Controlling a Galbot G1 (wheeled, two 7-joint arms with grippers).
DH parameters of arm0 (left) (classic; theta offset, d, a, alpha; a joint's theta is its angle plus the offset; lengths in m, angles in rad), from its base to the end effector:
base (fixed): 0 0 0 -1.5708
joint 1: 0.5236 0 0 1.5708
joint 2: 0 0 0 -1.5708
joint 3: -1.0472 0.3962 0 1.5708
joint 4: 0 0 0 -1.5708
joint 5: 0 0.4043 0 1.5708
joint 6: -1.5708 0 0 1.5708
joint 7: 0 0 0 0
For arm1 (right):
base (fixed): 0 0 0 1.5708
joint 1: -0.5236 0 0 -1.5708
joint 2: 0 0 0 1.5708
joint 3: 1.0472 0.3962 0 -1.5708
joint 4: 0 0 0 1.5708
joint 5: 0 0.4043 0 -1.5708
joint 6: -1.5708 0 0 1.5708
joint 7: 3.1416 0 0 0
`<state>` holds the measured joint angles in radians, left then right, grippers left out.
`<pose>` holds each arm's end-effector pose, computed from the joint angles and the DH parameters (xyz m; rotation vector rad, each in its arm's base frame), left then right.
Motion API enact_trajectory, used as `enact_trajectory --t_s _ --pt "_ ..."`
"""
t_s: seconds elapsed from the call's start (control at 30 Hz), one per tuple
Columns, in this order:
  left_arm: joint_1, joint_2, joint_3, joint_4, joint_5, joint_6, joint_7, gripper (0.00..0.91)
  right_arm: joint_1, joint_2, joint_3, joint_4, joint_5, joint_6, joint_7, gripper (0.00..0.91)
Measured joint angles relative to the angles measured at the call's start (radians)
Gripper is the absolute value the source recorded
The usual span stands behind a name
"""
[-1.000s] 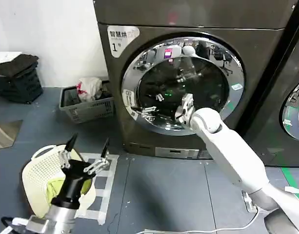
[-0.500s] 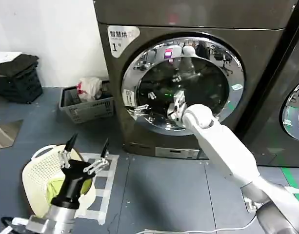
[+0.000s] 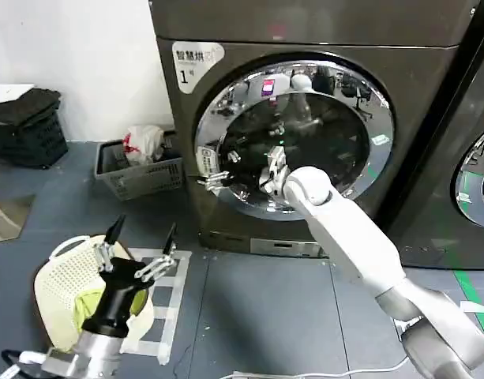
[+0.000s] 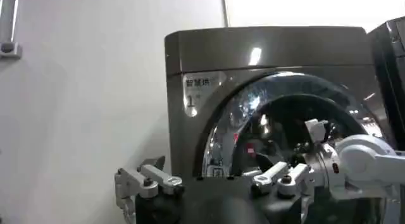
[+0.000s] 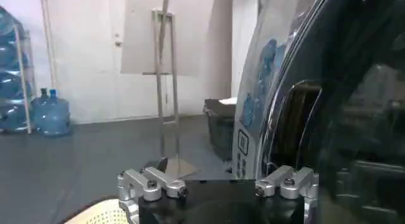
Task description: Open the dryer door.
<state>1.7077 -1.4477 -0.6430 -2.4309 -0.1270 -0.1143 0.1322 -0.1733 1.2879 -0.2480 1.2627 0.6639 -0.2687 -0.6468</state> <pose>0.1545 0.0422 -0.2280 0.2064 2.8160 0.0932 0.6168 0.1131 -0.1561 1.7813 -2.5229 0.1229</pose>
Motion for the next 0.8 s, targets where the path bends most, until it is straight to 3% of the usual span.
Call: enact_trajectory --t_s 0.4,0.8 --pt "-0.056 0.031 -0.015 0.037 -0.054 0.035 0.016 0.907 -0.034 -0.068 -0.022 0.088 0.034 -0.014 -0.038 0.907" --pt "-0.181 0.172 -0.070 0.161 -0.201 0.065 0.067 0.907 -0.099 -0.197 -0.027 0.249 0.089 -0.024 -0.062 0.907"
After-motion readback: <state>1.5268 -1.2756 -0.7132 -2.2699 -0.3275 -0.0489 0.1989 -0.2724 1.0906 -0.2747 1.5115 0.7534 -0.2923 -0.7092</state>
